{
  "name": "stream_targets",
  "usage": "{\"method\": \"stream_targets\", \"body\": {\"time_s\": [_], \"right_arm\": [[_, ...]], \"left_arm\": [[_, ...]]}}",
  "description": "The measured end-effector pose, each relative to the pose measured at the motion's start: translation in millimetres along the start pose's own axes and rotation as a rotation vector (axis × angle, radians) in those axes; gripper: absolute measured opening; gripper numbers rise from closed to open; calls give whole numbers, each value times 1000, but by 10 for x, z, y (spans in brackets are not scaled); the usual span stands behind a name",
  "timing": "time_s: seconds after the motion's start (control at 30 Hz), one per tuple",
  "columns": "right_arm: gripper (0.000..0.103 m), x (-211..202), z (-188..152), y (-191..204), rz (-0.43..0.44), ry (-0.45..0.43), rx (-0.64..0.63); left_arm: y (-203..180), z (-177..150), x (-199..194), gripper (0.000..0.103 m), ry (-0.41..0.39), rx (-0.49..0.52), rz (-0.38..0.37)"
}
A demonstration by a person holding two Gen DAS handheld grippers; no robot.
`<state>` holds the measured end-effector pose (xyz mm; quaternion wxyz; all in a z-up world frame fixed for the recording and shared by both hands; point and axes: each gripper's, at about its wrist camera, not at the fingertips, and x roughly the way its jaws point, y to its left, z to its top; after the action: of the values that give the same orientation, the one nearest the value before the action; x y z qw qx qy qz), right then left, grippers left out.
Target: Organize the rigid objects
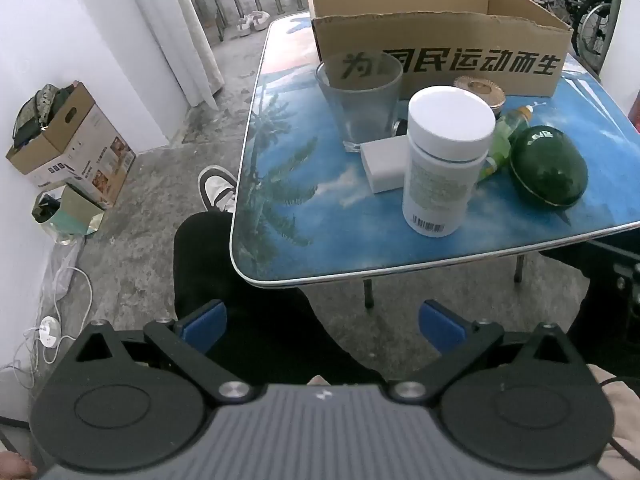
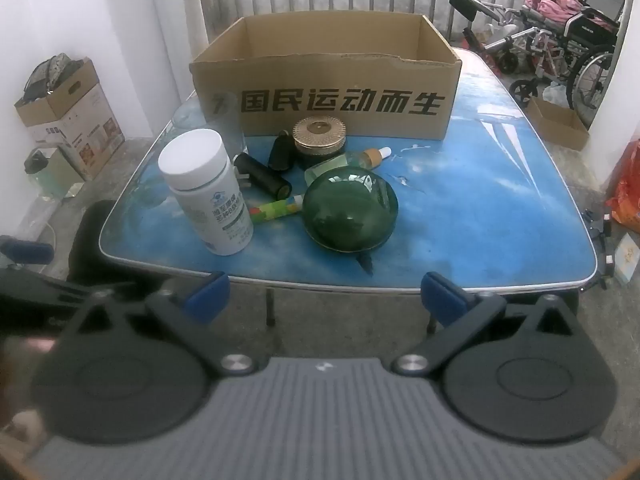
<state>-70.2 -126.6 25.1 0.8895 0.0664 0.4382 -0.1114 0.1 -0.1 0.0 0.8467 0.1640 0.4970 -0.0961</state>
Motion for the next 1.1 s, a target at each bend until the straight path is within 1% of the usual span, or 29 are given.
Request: {"method": "stream_targets", "body": {"time_s": [0.43,1.1], "right_arm": [[102,-31,25,-31,-6,-7,2],[102,67,68,-50,-7,2,9]], "left_arm": [[-32,49,-7,103,-9,0,0],[10,83,11,103,-7,-1,-6]]}}
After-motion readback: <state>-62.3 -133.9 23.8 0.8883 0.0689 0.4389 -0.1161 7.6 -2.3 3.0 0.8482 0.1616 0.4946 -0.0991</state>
